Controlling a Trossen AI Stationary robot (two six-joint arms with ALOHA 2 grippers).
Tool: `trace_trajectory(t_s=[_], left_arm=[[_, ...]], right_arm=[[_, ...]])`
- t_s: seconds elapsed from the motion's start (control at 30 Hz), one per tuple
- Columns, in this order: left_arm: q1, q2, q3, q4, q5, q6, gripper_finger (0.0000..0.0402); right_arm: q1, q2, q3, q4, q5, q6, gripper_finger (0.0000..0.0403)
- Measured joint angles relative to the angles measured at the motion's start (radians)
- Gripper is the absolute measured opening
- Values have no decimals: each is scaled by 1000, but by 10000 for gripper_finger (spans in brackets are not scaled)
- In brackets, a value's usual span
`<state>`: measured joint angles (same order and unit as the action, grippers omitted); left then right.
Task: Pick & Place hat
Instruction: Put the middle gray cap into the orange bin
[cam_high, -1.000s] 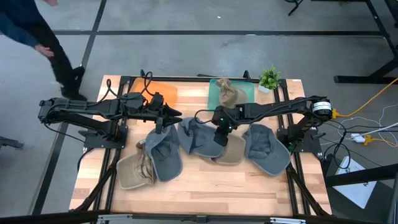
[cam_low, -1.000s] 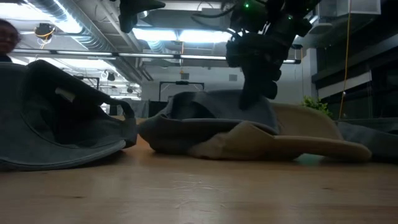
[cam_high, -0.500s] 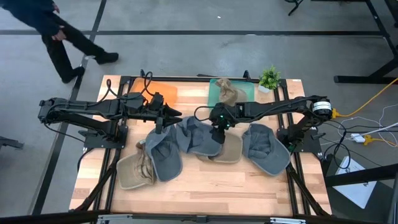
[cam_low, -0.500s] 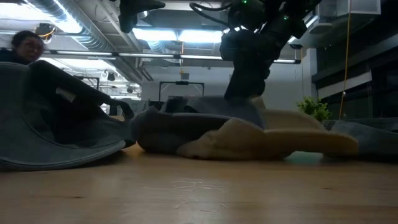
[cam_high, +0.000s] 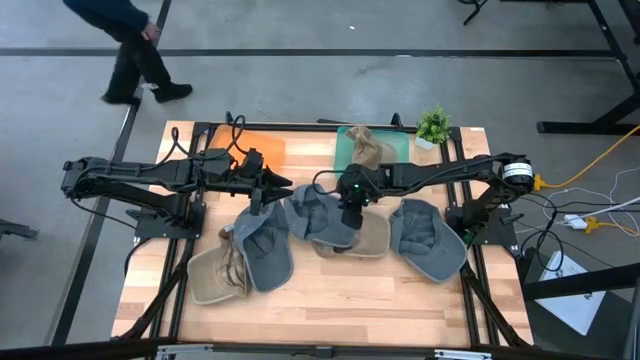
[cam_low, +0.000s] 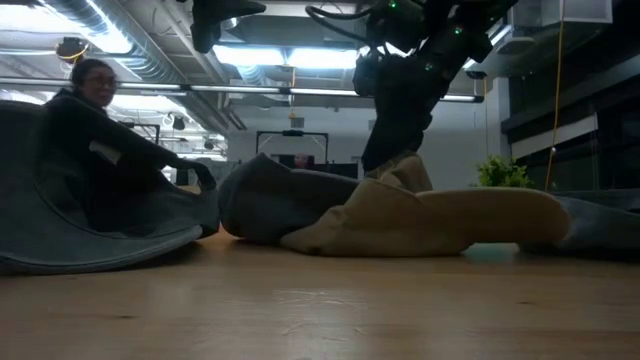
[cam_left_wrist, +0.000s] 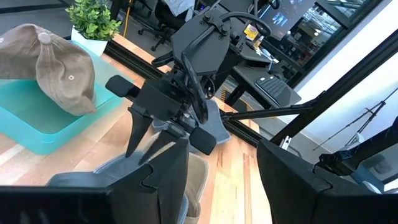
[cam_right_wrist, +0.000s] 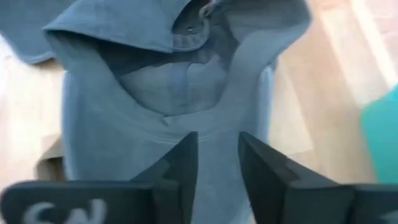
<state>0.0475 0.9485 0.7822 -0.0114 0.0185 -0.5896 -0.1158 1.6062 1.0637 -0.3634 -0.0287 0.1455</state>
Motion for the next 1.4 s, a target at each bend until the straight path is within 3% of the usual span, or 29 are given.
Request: trace_trajectory(t_s=[0.2,0.57,0.7,0.83,1.07,1.4], left_arm=[[0,0,0,0,0,0,184],[0,0,0,-9,-2,0,184],[0,0,0,-28,-2,0,184],[0,0,0,-47,-3,0,184],[0,0,0,-47,-18,0,184],[0,0,0,-46,-55,1,184]], right_arm=[[0,0,0,9,45,-4,85],[0,77,0,31,44,45,203],[-1,122,0,30,32,57,219],[3,127,0,35,32,53,179],[4,127,2,40,25,60,16],[4,86,9,25,-2,72,6]])
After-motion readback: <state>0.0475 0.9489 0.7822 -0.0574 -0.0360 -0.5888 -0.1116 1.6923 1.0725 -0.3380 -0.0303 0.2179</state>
